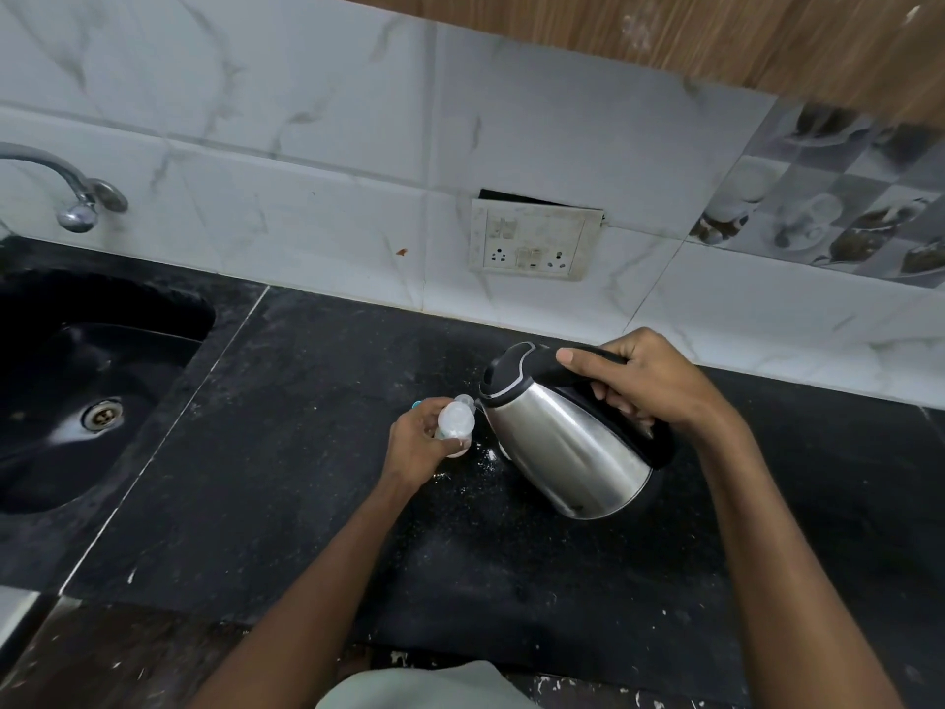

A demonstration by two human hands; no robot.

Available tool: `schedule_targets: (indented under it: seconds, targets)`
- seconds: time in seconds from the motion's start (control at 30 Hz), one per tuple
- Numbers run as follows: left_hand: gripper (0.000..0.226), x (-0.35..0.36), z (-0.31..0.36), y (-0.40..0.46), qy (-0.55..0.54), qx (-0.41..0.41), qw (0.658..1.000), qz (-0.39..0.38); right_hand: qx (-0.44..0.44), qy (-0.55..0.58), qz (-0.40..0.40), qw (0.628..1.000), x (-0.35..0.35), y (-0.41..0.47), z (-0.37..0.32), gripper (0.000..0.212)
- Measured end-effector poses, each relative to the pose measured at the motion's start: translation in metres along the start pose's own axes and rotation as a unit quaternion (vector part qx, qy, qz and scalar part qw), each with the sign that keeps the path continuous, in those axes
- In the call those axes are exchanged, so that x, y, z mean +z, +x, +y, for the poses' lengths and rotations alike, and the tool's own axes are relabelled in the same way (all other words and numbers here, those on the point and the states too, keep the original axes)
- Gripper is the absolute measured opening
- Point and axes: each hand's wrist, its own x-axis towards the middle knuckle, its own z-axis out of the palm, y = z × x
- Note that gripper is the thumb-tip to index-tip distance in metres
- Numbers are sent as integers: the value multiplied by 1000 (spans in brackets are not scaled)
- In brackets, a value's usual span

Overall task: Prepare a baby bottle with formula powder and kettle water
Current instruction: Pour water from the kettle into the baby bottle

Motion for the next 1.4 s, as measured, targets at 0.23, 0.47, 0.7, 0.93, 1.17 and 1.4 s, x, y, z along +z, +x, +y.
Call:
schedule_targets:
  seconds: [0.23, 0.47, 0.7, 0.93, 1.17, 1.4]
  targets:
    - [55, 3, -2, 6, -2, 0, 1000, -2, -1, 106, 8, 994, 15, -2, 34, 69]
    - [58, 6, -24, 11, 40, -43, 998, -4, -6, 218, 75, 973, 23, -13, 62, 67]
    - [55, 21, -37, 10, 73, -59, 995, -22, -3, 314, 120, 942, 24, -22, 71, 69]
    - [54, 32, -40, 11, 75, -61, 995, -18, -22, 347, 128, 929, 22, -26, 70, 66]
    - [67, 26, -44, 17, 69, -63, 994, -65, -23, 356, 114, 927, 23, -16, 61, 66]
    - [94, -1, -46, 18, 30, -85, 993, -79, -30, 354, 99, 930, 30, 2, 45, 67]
